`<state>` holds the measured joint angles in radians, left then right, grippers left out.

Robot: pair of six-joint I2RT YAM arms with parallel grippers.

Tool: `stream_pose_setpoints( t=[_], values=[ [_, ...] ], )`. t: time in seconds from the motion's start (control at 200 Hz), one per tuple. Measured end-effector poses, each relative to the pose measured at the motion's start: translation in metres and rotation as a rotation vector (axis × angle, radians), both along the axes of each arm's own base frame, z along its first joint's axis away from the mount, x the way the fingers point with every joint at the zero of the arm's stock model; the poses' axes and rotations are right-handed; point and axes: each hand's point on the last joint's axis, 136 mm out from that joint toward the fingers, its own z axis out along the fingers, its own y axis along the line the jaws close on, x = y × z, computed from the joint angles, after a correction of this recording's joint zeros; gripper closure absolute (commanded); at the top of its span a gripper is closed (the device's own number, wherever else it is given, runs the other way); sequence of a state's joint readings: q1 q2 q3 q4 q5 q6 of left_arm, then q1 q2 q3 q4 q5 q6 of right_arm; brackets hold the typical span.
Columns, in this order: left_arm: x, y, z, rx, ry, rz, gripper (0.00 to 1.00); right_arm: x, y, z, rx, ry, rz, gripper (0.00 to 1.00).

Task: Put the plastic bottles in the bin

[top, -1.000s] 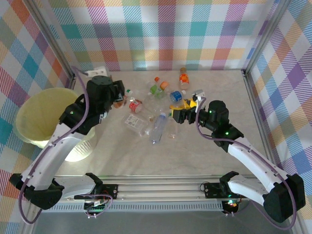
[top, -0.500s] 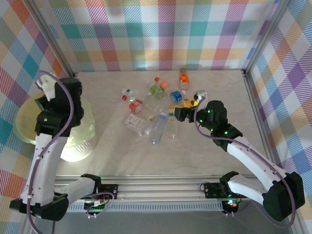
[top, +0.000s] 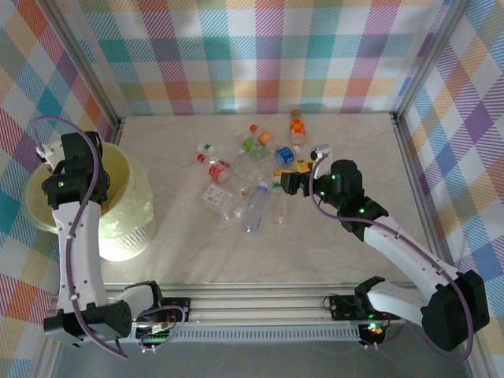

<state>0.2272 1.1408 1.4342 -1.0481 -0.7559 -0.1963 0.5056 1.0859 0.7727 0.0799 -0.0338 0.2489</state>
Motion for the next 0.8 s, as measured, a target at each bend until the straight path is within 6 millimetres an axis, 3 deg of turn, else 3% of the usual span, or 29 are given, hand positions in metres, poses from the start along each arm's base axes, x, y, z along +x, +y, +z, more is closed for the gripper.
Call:
stream_pose_setpoints(
  t=[0.34, 0.51, 0.8],
  values=[
    [0.003, 0.032, -0.049, -0.093, 0.138, 0.100, 0.47, 0.000, 0.000, -0.008, -0.029, 0.016, 0.006, 0.00],
    [0.008, 0.035, -0.073, -0.177, 0.166, 0.101, 0.43, 0.001, 0.000, -0.016, -0.051, 0.042, 0.009, 0.00],
    [0.009, 0.035, -0.093, -0.227, 0.206, 0.116, 0.38, 0.003, 0.002, -0.023, -0.062, 0.063, 0.009, 0.00]
  ],
)
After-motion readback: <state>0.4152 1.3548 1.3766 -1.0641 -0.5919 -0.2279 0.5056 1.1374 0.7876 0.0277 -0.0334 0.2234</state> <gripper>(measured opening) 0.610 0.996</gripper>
